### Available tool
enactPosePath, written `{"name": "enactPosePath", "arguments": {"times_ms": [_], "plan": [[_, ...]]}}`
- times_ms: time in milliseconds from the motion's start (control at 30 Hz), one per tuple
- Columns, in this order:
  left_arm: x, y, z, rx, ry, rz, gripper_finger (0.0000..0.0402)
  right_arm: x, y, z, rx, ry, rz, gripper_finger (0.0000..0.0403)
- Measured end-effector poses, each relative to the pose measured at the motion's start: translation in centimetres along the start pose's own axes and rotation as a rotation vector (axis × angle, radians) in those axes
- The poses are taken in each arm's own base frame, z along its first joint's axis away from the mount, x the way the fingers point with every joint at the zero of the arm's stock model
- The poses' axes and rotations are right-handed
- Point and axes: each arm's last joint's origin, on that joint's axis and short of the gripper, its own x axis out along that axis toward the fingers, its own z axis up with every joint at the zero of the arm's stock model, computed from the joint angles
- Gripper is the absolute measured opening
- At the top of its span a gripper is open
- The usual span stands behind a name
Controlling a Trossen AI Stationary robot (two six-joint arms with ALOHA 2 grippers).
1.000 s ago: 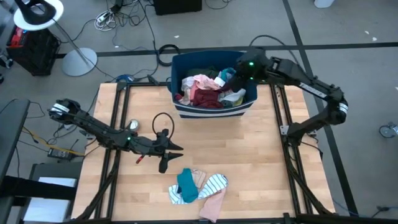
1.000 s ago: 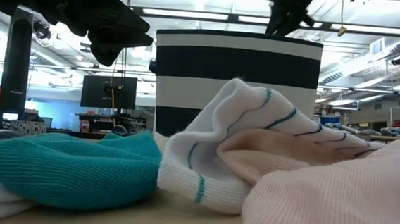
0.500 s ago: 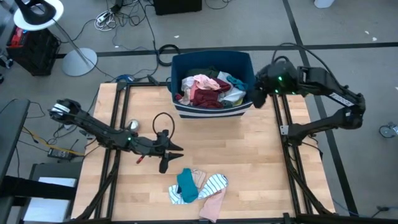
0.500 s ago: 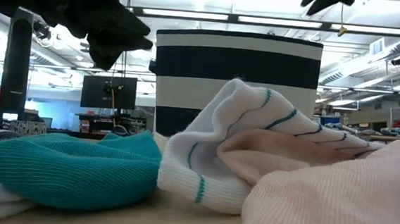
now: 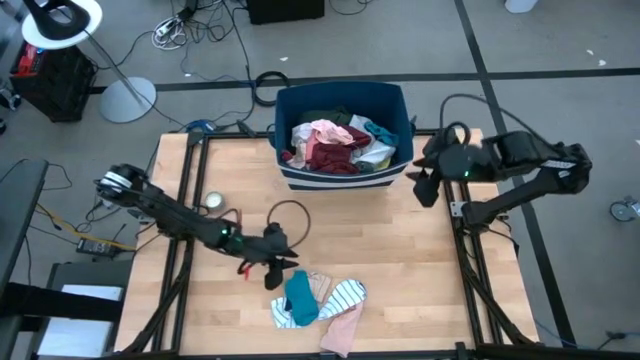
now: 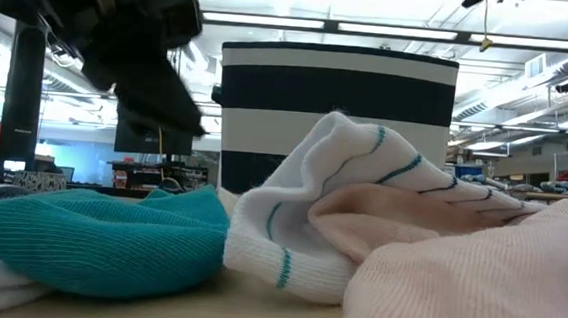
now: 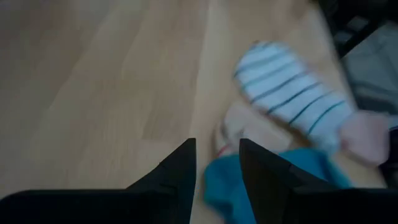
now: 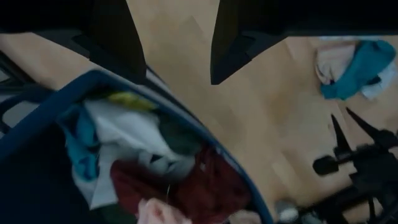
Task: Sort clothes
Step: Put the blue sock into the blue laundry bin
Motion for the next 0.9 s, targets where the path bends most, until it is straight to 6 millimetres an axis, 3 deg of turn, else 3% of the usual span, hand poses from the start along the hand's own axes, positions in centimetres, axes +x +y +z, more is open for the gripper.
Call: {"name": "enactPosePath", "arguments": {"times_ms": [333, 667, 767, 900], "plan": [[2.9, -1.2, -0.7, -0.038, 0.191, -0.027, 0.0129, 3.1, 2.8, -4.7, -0.029, 0.097, 0.011, 0.0178], [4.9, -1.0, -2.9, -0.063, 0.305, 0.035, 0.0127, 4.9, 5.6, -8.5, -0.017, 0.038, 0.097, 0.0176], [5.1, -0.9, -3.0, -0.076, 0.308, 0.045, 0.0097, 5.3, 6.7, -9.4, -0.022, 0.012, 0.165, 0.0175], [4.8, -1.1, -2.7, -0.038, 0.318, 0.026, 0.0016, 6.3, 7.7, -11.1, -0.029, -0.009, 0.233, 0.0174]]}}
